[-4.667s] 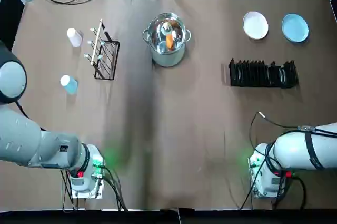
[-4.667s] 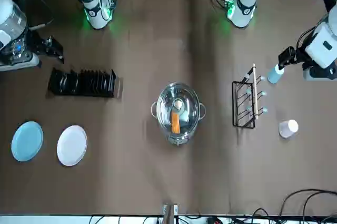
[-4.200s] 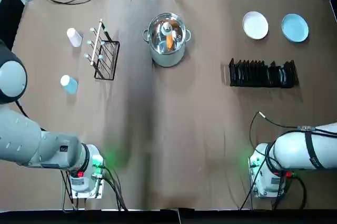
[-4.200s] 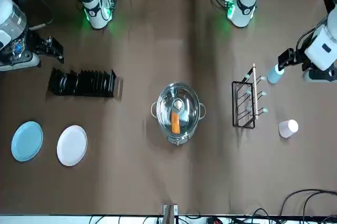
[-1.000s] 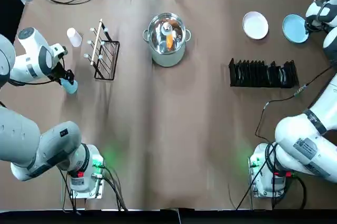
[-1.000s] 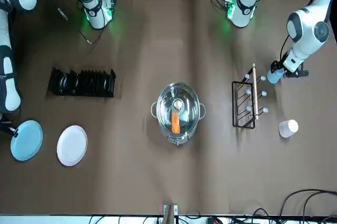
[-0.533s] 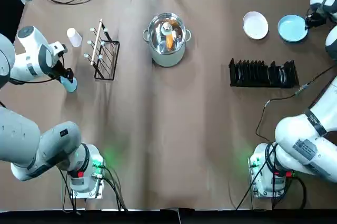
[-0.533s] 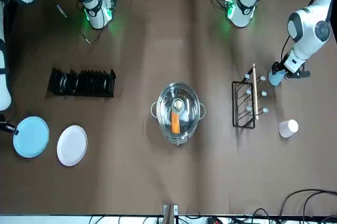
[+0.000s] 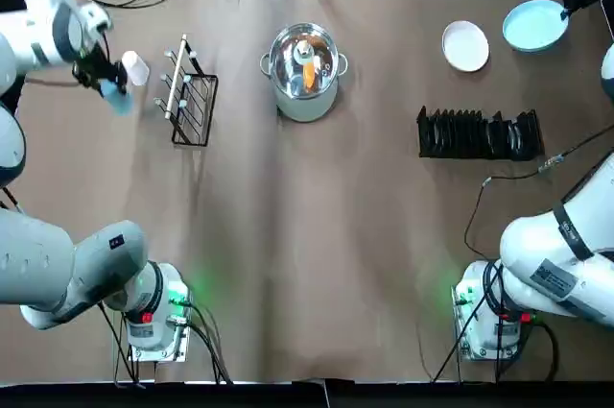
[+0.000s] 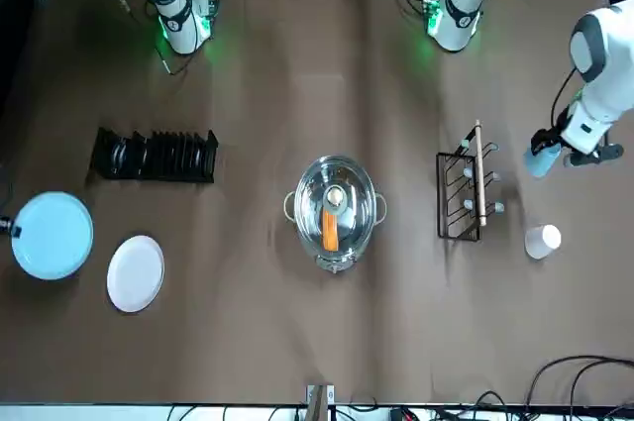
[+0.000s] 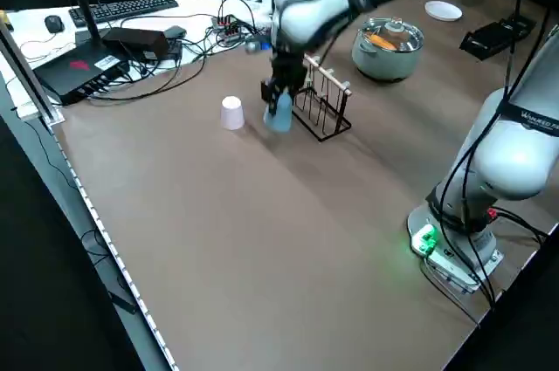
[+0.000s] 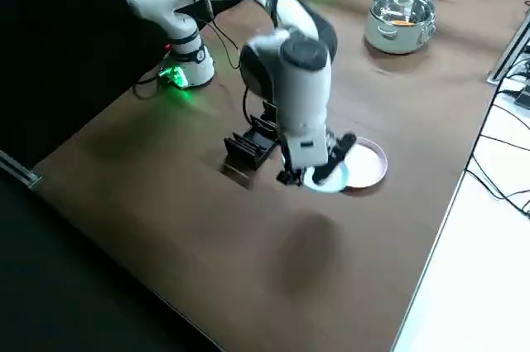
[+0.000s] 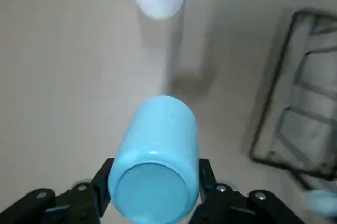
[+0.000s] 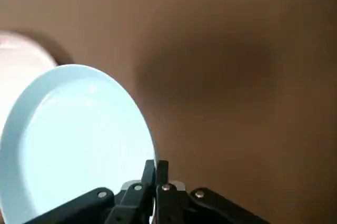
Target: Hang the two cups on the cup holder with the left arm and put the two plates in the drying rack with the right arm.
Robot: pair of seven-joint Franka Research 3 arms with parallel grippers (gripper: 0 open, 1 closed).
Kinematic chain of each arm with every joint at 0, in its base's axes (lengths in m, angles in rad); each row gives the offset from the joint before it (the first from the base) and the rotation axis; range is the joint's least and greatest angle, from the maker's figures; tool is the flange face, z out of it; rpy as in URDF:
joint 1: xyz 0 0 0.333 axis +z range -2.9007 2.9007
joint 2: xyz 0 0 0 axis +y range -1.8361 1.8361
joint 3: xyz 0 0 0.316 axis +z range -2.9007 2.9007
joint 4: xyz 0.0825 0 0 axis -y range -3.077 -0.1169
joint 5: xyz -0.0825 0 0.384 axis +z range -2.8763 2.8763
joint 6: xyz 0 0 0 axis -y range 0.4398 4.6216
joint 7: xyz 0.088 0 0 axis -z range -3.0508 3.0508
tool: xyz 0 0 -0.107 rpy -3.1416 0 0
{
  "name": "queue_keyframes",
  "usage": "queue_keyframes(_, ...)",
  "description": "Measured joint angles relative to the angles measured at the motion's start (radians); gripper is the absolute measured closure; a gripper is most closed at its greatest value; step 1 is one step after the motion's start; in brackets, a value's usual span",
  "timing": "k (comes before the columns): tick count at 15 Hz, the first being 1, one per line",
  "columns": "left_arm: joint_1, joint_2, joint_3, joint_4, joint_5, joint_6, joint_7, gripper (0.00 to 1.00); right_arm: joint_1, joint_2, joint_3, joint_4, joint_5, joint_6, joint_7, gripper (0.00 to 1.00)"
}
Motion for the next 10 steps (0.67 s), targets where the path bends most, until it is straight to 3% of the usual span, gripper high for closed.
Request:
queue_keyframes(3, -0.002, 0.008, -0.051, 0.157, -0.072, -0.167, -0.093, 0.33, 0.031, -0.073, 0.001, -0.003, -0.059, -0.151, -0.048, 0.96)
queue_keyframes(5, -0.002, 0.029, -0.097, 0.230, -0.079, -0.216, -0.185, 0.33, 0.060, -0.129, 0.002, -0.032, -0.100, -0.204, -0.066, 0.96)
queue_keyframes(10, -0.029, 0.106, -0.165, 0.278, -0.079, -0.226, -0.315, 0.33, 0.153, -0.293, 0.004, -0.261, -0.281, -0.199, -0.066, 0.96)
